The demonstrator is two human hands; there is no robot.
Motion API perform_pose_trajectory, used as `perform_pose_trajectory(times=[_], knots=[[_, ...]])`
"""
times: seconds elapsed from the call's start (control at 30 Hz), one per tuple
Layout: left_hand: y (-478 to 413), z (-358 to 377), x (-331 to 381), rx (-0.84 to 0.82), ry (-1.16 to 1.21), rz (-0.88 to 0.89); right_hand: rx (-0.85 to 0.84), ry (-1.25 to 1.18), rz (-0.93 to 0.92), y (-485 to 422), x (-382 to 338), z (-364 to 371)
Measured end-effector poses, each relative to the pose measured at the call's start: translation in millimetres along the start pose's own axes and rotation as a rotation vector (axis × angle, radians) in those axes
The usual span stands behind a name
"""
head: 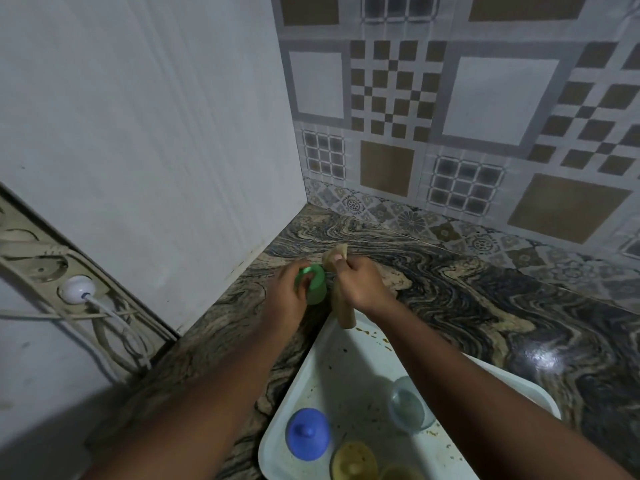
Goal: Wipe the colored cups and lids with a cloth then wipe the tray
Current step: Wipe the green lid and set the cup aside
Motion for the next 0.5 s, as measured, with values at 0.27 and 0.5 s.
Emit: perform_pose_trajectory(times=[0.27,0.5], knots=[[-1.4,4.0,4.3,-0.109,-0.148,0.019,-0.008,0.001,0.013,-1.3,5.1,-0.6],[-2.0,5.3,11.5,-0.210,-0.313,0.036,-0.006,-0.003,0.017,-0.7,6.2,-5.5]])
Point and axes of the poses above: each hand's wrist, its own y-axis away from the middle knuckle, its own z-axis out of the palm, x = y × z, the point moved 3 cm from there along -y, towards the middle knuckle, and after that the axes turned 7 degrees about -x, right-handed, at the moved point
